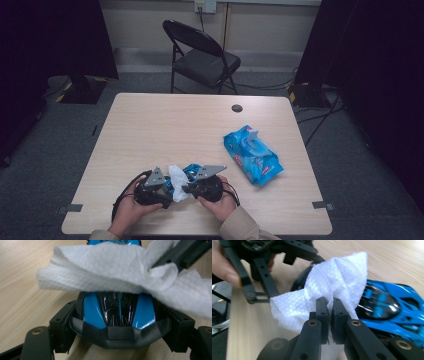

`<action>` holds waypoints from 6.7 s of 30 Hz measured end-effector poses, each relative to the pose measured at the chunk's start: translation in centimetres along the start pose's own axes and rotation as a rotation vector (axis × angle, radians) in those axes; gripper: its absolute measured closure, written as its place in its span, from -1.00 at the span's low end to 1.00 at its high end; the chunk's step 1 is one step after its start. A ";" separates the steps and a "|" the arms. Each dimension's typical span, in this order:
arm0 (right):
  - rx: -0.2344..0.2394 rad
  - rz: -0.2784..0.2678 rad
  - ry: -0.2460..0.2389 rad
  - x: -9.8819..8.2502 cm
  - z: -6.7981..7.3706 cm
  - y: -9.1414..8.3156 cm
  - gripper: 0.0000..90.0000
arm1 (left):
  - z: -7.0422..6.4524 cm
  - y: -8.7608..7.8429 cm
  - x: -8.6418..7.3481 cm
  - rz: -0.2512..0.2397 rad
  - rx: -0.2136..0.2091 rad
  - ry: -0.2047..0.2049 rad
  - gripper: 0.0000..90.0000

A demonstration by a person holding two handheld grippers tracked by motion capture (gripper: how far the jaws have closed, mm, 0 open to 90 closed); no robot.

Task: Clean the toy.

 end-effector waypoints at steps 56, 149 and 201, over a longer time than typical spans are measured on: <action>-0.262 -0.003 0.185 -2.2 -7.2 -3.6 0.92 | 0.1 0.1 0.1 0.001 -0.001 0.006 -0.46; -0.035 -0.015 0.056 3.4 -0.8 3.7 0.93 | 0.1 0.3 0.2 0.001 -0.001 0.000 -0.46; -0.281 -0.014 0.185 -0.2 -9.0 -1.8 0.93 | 0.1 0.3 0.3 0.000 0.001 -0.005 -0.46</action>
Point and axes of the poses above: each handheld gripper's, and its own axes: y roughly forward along the jaws, x roughly out of its top, z roughly to its left, the point moved 3 cm from there along y, roughly forward along the jaws, and after that the axes turned 4 degrees about -z, right-handed, at the moved point
